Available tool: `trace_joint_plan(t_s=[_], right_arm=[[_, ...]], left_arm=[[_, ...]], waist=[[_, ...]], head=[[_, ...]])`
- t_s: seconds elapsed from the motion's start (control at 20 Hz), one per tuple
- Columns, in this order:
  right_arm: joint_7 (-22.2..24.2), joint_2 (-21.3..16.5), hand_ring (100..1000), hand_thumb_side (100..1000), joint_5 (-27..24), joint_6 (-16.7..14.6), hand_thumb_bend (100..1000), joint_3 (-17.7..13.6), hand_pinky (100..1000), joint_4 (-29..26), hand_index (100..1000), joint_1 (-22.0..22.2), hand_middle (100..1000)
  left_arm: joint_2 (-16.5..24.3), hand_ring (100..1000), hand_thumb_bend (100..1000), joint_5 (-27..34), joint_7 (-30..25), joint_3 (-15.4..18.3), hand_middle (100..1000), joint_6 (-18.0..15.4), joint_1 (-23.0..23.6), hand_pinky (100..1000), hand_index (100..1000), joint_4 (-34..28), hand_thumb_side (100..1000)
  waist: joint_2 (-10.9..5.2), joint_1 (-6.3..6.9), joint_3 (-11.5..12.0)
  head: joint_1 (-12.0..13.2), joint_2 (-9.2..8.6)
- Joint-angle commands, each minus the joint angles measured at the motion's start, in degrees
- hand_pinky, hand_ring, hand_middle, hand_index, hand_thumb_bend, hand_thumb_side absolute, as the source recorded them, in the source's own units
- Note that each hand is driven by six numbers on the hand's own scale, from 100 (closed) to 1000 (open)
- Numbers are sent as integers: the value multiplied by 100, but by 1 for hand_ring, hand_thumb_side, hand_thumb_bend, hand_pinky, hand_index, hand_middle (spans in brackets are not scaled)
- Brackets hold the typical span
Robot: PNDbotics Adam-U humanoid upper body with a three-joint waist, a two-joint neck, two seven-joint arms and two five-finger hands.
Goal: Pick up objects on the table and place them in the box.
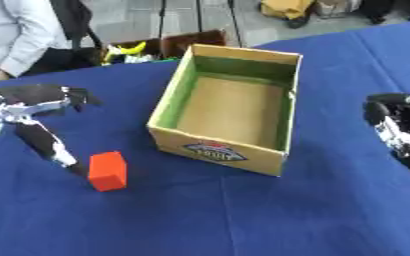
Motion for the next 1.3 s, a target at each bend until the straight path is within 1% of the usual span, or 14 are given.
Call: trace_joint_plan(t_s=[0.05, 0.15, 0.2, 0.25, 0.3, 0.35, 0.45, 0.6, 1.0, 1.2, 1.3], right_arm=[[21, -104, 815, 499, 7, -10, 286, 13, 856, -58, 725, -61, 529], [25, -105, 815, 498, 7, -6, 286, 16, 857, -57, 725, -61, 529], [28, -103, 815, 498, 6, -5, 282, 19, 857, -58, 725, -63, 529], [31, -101, 815, 497, 5, -4, 285, 22, 857, -59, 725, -67, 529], [32, -100, 815, 496, 4, -4, 284, 23, 857, -60, 725, -70, 529], [34, -98, 815, 496, 3, -3, 284, 24, 857, -61, 725, -74, 529], [40, -93, 815, 496, 0, -2, 283, 30, 857, -65, 725, -82, 529], [44, -86, 815, 496, -2, -1, 282, 31, 857, -71, 725, -93, 529], [37, -82, 815, 494, -8, 8, 282, 33, 857, -74, 725, -107, 529], [15, -94, 815, 494, -3, 18, 281, 17, 857, -67, 724, -81, 528], [-2, -100, 815, 492, 1, 24, 283, 7, 857, -67, 724, -62, 528]], left_arm=[[82, 760, 1000, 133, -729, -32, 869, -553, -161, 611, 948, 91, 608], [52, 762, 1000, -8, -731, -53, 872, -523, -212, 613, 948, 153, 607], [35, 767, 978, -106, -732, -61, 874, -519, -247, 619, 944, 180, 617], [12, 767, 984, -234, -732, -63, 874, -515, -285, 619, 944, 201, 619], [-8, 770, 947, -360, -726, -58, 873, -512, -318, 625, 935, 214, 633], [-26, 771, 935, -545, -684, -49, 874, -506, -354, 628, 931, 207, 641], [-90, 765, 925, -864, -544, -72, 871, -533, -388, 620, 927, 218, 634], [-181, 750, 923, -1063, -405, -125, 854, -601, -404, 608, 921, 289, 617], [-300, 744, 923, -986, -444, -238, 846, -744, -406, 602, 915, 344, 586], [-276, 748, 906, -899, -582, -306, 856, -817, -331, 605, 920, 144, 593], [-257, 751, 897, -815, -647, -330, 861, -850, -276, 607, 920, -28, 612]], waist=[[-100, -15, -5], [-98, -8, -16], [-95, -5, -25], [-91, -3, -33], [-87, -2, -39], [-83, -2, -44], [-73, -2, -53], [-59, -4, -62], [-43, -3, -71], [-73, 0, -31], [-92, 4, -1]], head=[[-1, -52], [5, -54], [11, -58], [17, -63], [21, -69], [26, -77], [37, -93], [41, -112], [44, -134], [1, -101], [-33, -102]])
